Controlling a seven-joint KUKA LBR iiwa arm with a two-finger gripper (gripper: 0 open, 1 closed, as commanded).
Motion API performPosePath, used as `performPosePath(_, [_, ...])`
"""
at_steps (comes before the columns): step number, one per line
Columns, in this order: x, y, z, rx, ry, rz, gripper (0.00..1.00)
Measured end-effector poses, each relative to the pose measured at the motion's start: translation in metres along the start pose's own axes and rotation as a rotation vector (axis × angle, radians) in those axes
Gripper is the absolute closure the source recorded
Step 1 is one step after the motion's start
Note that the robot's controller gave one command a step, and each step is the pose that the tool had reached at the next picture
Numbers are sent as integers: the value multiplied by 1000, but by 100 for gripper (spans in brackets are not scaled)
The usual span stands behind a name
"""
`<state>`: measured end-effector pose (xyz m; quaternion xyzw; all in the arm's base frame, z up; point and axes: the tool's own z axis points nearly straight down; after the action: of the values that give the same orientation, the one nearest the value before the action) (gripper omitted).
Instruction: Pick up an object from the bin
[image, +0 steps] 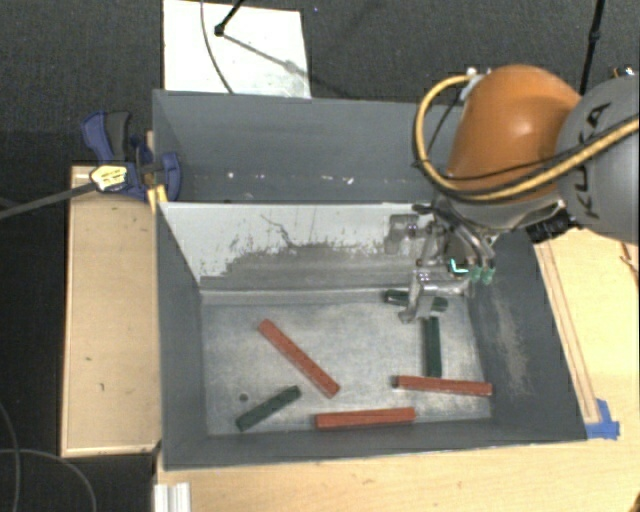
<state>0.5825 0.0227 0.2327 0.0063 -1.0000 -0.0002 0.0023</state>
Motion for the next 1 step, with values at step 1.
performPosePath(1, [22,-16,140,0,2,-35,0])
